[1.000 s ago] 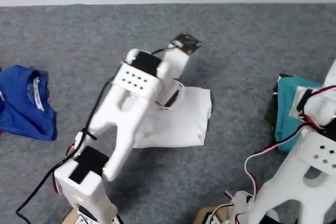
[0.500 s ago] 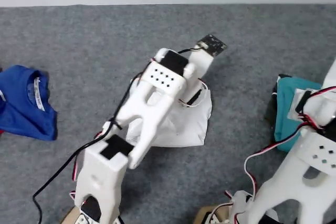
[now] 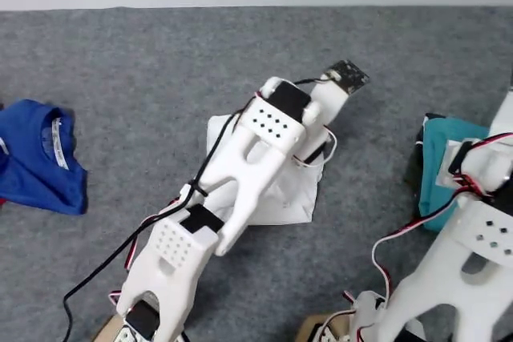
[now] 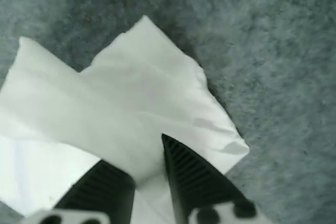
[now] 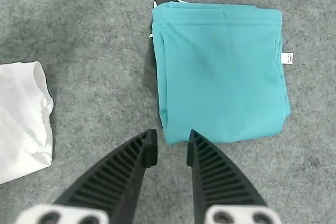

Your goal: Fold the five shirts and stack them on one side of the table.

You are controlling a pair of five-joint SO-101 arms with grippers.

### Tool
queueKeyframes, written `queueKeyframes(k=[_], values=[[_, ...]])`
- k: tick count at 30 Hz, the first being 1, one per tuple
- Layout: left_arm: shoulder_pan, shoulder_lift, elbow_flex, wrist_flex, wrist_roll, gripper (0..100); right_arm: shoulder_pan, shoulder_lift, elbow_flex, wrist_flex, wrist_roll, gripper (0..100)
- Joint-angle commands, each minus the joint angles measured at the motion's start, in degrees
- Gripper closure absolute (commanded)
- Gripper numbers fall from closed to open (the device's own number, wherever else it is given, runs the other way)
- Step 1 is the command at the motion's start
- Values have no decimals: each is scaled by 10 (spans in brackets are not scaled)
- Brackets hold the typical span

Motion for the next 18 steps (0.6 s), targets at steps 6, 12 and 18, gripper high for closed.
queueKeyframes(k=[6, 12, 18], values=[[10, -18, 4, 15, -3, 795, 7, -10, -2, -2, 6, 887], [-48, -71, 1, 15, -23, 797, 7, -8, -1, -12, 4, 887], [-151, -166, 5, 15, -23, 853, -44, -7, 0, -44, 2, 887]])
